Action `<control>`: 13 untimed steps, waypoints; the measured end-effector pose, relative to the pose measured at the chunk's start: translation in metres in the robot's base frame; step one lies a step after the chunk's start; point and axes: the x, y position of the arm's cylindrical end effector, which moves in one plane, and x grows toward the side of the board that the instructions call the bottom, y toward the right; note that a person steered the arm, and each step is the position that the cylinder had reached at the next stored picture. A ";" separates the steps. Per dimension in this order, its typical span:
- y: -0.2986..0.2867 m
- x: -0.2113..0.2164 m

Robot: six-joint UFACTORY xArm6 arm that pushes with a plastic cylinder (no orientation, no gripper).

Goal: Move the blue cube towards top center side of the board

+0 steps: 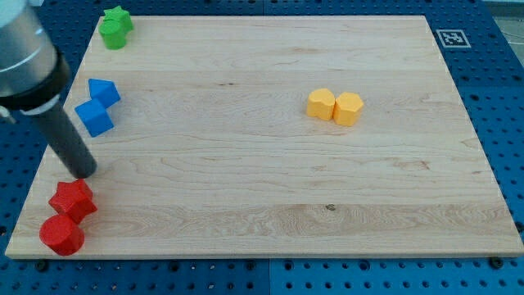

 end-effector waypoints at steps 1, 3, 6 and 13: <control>-0.031 -0.014; -0.051 -0.083; 0.013 -0.099; 0.125 -0.064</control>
